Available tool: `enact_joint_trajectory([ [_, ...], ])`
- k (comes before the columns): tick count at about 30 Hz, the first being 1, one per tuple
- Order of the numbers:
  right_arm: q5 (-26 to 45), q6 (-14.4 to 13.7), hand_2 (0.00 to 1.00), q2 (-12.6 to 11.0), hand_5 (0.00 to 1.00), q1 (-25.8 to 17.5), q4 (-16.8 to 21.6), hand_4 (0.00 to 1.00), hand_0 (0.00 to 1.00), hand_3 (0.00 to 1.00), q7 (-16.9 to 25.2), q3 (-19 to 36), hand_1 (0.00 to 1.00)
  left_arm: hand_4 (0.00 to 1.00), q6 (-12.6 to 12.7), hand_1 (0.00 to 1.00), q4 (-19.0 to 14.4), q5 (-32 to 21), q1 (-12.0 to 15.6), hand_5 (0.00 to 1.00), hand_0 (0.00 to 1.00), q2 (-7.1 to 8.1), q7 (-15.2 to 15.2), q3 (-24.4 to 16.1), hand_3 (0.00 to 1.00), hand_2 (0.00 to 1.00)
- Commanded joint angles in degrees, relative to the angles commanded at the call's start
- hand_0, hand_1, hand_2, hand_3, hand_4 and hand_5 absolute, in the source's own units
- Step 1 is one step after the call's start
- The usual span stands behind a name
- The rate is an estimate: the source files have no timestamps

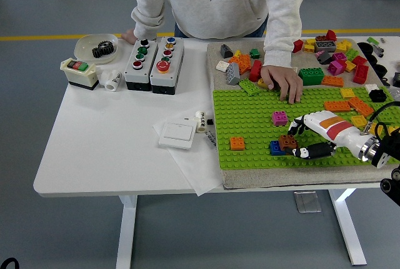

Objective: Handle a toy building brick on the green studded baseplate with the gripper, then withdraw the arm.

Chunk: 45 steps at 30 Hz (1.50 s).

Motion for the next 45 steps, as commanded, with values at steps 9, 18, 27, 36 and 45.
enact_joint_trajectory([
  [9,0.01,-0.11,0.535,0.07,0.59,-0.09,-0.13,0.806,0.487,0.531,0.06,-0.21,0.467,0.66,-0.13,0.737,-0.01,0.35,0.16,0.599,0.735,-0.07,0.04,-0.26,0.596,0.75],
  [18,-0.16,-0.7,0.53,0.32,0.595,-0.22,-0.44,0.803,0.473,0.528,0.2,-0.47,0.458,0.66,-0.33,0.737,-0.05,0.8,0.31,0.599,0.735,-0.09,0.07,-0.46,0.596,0.75],
  [27,-0.19,-0.94,0.524,0.1,0.593,-0.25,0.3,0.799,0.467,0.527,0.27,-0.45,0.454,0.66,-0.38,0.737,-0.07,1.04,0.36,0.599,0.735,-0.07,0.06,-0.53,0.596,0.75],
  [36,-0.16,-0.63,0.524,0.15,0.585,-0.12,0.45,0.805,0.467,0.53,0.15,-0.16,0.452,0.661,-0.34,0.737,-0.08,0.76,0.28,0.599,0.734,-0.04,0.03,-0.29,0.596,0.75],
  [45,-0.45,-0.41,0.525,0.13,0.57,-0.06,0.16,0.813,0.469,0.534,0.21,0.02,0.447,0.66,-0.29,0.738,-0.07,0.57,0.19,0.599,0.737,-0.02,0.0,-0.16,0.596,0.746],
])
